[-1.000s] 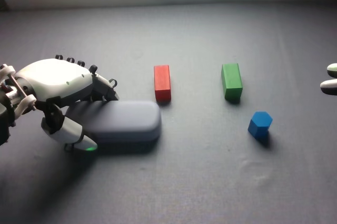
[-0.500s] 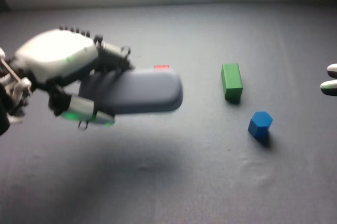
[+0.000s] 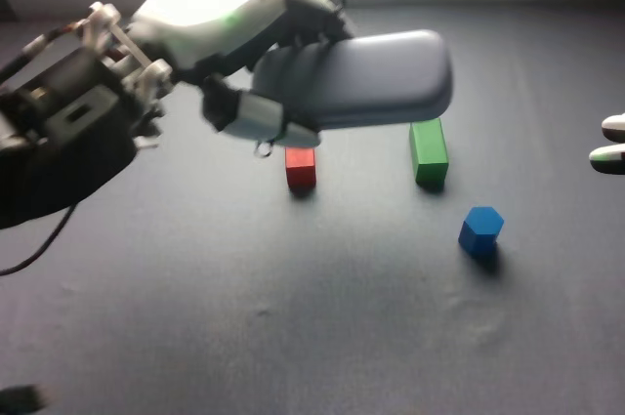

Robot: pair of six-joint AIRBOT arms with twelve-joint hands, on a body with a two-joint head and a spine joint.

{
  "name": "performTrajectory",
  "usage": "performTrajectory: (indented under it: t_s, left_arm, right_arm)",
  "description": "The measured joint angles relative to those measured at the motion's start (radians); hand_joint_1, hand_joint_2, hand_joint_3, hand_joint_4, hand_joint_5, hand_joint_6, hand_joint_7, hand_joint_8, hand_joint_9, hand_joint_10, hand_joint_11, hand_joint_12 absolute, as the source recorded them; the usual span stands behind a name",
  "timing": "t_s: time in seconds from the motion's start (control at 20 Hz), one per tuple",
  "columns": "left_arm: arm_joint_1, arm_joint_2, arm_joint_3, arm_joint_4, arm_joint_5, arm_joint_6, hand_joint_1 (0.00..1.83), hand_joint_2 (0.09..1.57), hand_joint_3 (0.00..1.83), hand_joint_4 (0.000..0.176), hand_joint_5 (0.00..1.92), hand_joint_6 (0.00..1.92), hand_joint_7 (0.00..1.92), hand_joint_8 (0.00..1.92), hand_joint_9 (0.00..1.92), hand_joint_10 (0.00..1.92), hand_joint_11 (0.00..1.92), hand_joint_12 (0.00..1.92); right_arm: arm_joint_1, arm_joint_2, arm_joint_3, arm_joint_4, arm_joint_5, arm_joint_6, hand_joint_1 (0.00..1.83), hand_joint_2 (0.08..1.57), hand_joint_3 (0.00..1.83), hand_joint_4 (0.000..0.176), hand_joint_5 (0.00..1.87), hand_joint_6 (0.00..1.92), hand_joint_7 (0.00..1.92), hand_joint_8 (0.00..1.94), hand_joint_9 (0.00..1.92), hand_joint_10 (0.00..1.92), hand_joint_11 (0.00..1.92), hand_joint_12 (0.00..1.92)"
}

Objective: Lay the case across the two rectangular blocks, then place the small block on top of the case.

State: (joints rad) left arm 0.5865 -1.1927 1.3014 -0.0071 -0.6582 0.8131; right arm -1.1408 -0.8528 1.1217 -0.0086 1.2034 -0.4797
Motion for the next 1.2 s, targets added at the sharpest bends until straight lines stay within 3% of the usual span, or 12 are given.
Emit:
performTrajectory:
  t_s: [0.15,0.3,0.4,0.45,0.55,0.6,0.7,0.8,1.0,1.05,1.15,1.2]
  left_arm:
    - [-0.014,-0.057,0.048,-0.011,0.052,0.000,1.27,1.05,0.00,0.000,1.08,0.72,1.18,0.80,1.13,0.67,0.87,1.32]
    - [-0.028,-0.111,0.090,-0.034,0.117,0.024,1.27,1.05,0.00,0.000,1.14,0.55,1.11,0.96,1.03,0.85,0.80,1.46]
    - [-0.034,-0.132,0.112,-0.036,0.143,0.025,1.27,1.05,0.00,0.000,1.14,0.58,1.11,0.95,1.01,0.88,0.78,1.45]
    - [-0.035,-0.139,0.121,-0.039,0.150,0.026,1.36,1.08,0.00,0.000,1.04,0.69,1.07,0.91,0.93,1.17,0.73,1.43]
    - [-0.035,-0.157,0.141,-0.045,0.174,0.028,1.38,1.10,0.00,0.000,0.99,0.75,1.02,1.00,0.89,1.27,0.74,1.36]
    - [-0.035,-0.164,0.150,-0.053,0.182,0.027,1.38,1.10,0.00,0.000,0.99,0.76,1.02,0.98,0.91,1.26,0.76,1.33]
    - [-0.035,-0.169,0.161,-0.064,0.206,0.044,1.27,1.09,0.00,0.000,1.03,0.75,1.04,1.08,0.93,1.01,0.77,1.40]
    - [-0.034,-0.171,0.161,-0.079,0.224,0.058,1.25,1.11,0.00,0.000,1.01,0.78,0.99,1.16,0.89,1.08,0.73,1.46]
    - [-0.034,-0.175,0.168,-0.080,0.231,0.069,1.26,1.10,0.00,0.000,1.01,0.79,1.04,1.08,0.94,0.94,0.78,1.36]
    - [-0.034,-0.175,0.169,-0.083,0.234,0.072,1.36,1.11,0.00,0.000,0.96,0.82,0.99,1.04,0.92,1.19,0.78,1.34]
    - [-0.033,-0.175,0.169,-0.085,0.240,0.077,1.38,1.12,0.00,0.000,0.92,0.85,0.96,1.05,0.91,1.27,0.80,1.26]
    - [-0.032,-0.175,0.169,-0.087,0.245,0.081,1.28,1.10,0.00,0.000,0.99,0.81,1.01,1.07,0.93,0.91,0.80,1.21]
  right_arm:
    - [0.003,-0.002,0.001,-0.001,0.002,0.000,0.93,1.30,0.00,0.000,0.55,0.00,0.34,0.00,0.36,0.01,0.04,1.01]
    - [0.004,-0.004,0.003,-0.005,0.003,0.000,0.93,1.31,0.00,0.000,0.55,0.00,0.36,0.00,0.38,0.00,0.07,0.96]
    - [0.004,-0.005,0.005,-0.005,0.002,0.000,0.93,1.31,0.00,0.000,0.54,0.00,0.35,0.00,0.37,0.00,0.07,0.96]
    - [0.004,-0.005,0.005,-0.004,0.002,0.000,0.96,1.31,0.00,0.000,0.53,0.00,0.34,0.00,0.37,0.00,0.05,0.98]
    - [0.004,-0.005,0.005,-0.005,0.002,0.000,0.96,1.31,0.00,0.000,0.53,0.00,0.34,0.00,0.37,0.00,0.05,1.00]
    - [0.005,-0.006,0.005,-0.005,0.003,0.000,0.96,1.31,0.00,0.000,0.54,0.00,0.34,0.00,0.37,0.00,0.06,1.00]
    - [0.009,-0.009,0.007,-0.009,0.002,0.000,0.96,1.30,0.00,0.000,0.54,0.00,0.35,0.00,0.38,0.00,0.06,1.00]
    - [0.010,-0.009,0.007,-0.009,0.000,0.000,0.94,1.30,0.00,0.000,0.54,0.00,0.34,0.00,0.38,0.00,0.07,0.99]
    - [0.010,-0.009,0.007,-0.010,-0.005,0.000,1.02,1.29,0.00,0.000,0.55,0.00,0.35,0.00,0.38,0.00,0.08,1.00]
    - [0.010,-0.010,0.008,-0.010,-0.005,0.000,1.02,1.30,0.00,0.000,0.55,0.00,0.36,0.00,0.39,0.00,0.08,1.00]
    - [0.010,-0.010,0.010,-0.010,-0.005,0.000,0.95,1.31,0.00,0.000,0.54,0.00,0.36,0.00,0.39,0.00,0.08,0.98]
    - [0.010,-0.010,0.011,-0.011,-0.005,0.001,0.92,1.31,0.00,0.000,0.53,0.00,0.35,0.00,0.39,0.00,0.07,0.97]
